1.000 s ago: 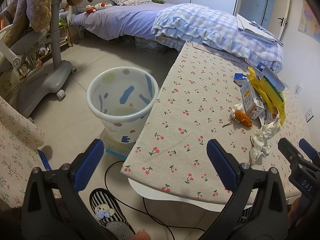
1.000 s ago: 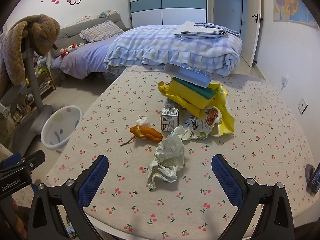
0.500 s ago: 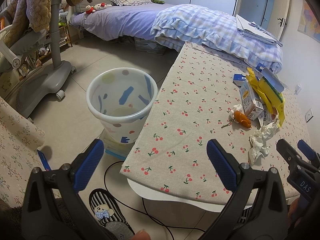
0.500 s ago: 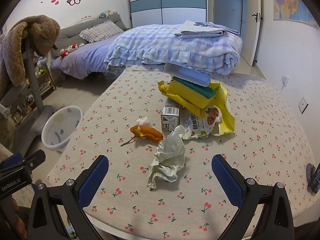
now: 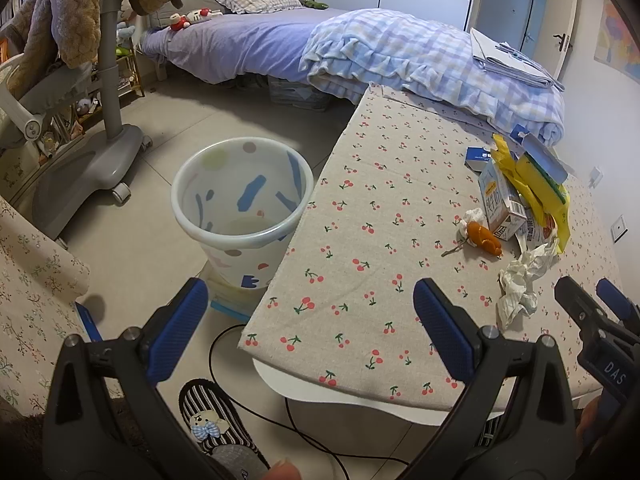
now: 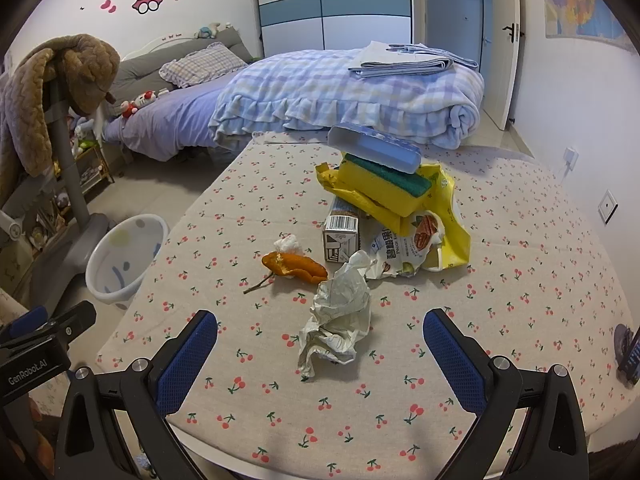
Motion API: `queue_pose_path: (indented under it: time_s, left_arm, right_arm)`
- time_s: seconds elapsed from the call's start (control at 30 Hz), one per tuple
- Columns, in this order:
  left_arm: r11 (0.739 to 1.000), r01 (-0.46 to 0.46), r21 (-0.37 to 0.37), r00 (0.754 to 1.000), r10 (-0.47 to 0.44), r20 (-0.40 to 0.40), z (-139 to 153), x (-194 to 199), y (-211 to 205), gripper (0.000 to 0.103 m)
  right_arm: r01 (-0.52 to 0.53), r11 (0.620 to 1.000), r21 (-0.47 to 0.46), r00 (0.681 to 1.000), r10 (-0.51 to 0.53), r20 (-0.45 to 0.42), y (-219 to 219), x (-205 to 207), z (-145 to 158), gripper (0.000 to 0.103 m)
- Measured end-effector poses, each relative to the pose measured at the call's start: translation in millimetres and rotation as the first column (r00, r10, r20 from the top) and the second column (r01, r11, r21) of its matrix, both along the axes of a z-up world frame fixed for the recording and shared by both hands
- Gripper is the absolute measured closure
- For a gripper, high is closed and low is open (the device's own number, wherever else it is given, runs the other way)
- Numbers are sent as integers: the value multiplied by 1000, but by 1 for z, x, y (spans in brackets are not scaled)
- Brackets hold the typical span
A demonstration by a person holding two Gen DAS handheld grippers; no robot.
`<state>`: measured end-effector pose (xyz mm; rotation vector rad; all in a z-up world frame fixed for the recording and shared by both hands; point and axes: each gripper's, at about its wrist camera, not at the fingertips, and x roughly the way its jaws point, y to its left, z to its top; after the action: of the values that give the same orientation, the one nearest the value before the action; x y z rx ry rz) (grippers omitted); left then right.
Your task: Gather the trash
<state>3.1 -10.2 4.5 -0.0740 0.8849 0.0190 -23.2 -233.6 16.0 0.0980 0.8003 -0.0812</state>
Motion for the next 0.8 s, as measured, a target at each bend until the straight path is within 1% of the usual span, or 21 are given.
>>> queue_pose_path:
  time_s: [0.53, 0.67, 0.8]
  left_arm:
    - [1000, 0, -8, 1000, 0, 13, 0, -1, 0, 1]
    - [1000, 0, -11, 1000, 0, 16, 1, -2, 2, 1]
    - [1000, 1, -13, 1000, -1, 20, 4, -2, 3, 1]
  right_arm:
    - [4, 1000, 8, 1000, -4, 10, 2, -2, 3, 0]
    - [11, 1000, 23, 1000, -11, 22, -1, -3, 9, 0]
    - [18, 999, 35, 999, -20, 50, -7, -7, 22, 0]
